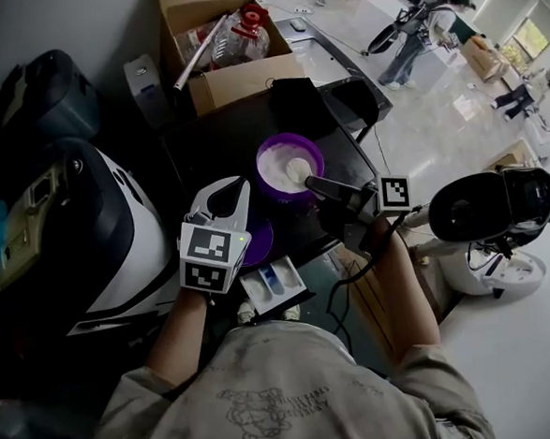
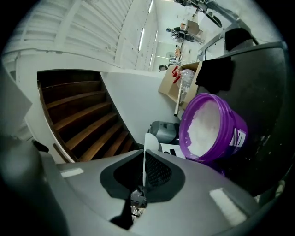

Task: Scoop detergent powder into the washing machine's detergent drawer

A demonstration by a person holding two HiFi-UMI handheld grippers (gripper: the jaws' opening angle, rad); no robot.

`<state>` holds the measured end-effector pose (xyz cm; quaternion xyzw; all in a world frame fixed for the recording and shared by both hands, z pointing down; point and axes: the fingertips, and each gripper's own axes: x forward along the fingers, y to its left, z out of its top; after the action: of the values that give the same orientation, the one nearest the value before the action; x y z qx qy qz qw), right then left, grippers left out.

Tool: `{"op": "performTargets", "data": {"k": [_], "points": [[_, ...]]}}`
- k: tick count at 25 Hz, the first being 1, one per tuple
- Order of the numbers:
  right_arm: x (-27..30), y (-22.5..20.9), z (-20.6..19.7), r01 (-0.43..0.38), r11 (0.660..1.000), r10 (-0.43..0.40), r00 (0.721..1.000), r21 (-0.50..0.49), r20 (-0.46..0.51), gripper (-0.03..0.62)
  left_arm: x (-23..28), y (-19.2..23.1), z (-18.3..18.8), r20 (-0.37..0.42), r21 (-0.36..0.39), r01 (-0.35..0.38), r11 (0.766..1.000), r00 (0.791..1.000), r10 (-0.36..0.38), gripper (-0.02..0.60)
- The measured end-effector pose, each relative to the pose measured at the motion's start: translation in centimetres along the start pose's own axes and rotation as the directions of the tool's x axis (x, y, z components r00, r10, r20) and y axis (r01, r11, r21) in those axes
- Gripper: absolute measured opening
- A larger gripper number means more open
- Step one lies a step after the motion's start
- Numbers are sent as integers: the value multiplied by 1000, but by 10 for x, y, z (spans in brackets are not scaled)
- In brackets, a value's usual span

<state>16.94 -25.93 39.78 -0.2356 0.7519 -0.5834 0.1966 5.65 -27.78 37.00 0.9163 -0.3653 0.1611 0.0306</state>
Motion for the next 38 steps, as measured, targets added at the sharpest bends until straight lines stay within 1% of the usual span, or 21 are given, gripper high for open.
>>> {"op": "performTargets", "data": {"k": [5,11,16,21,26,30,34,38], "points": [[-15,25,-22,-100,995,101,995,22,-9,35,-7,-7,8,29,-17,-3,1000,1000,3,2],[-31,49,-42,-185,982,184,982,42,33,35,-19,-15,10,37,8,4,1000,999,-5,1],[-50,55,-58,-206,977,202,977,58,63,35,-34,-22,3,33,6,2,1000,999,-3,2],[-61,59,-80,-228,971,224,973,75,61,35,-42,-31,-13,34,-27,17,999,999,-16,2],[-68,54,-101,-224,969,219,974,108,57,35,-52,-39,-27,31,-62,18,998,999,-16,2],[-75,50,-108,-205,973,199,978,110,62,35,-58,-42,-32,39,-55,9,998,999,-7,2],[-77,47,-111,-171,982,167,985,80,52,35,-62,-43,-25,58,-51,-1,999,998,4,2],[-81,32,-112,-93,996,92,992,12,81,35,-64,-48,-35,43,-42,-3,999,999,5,1]]}}
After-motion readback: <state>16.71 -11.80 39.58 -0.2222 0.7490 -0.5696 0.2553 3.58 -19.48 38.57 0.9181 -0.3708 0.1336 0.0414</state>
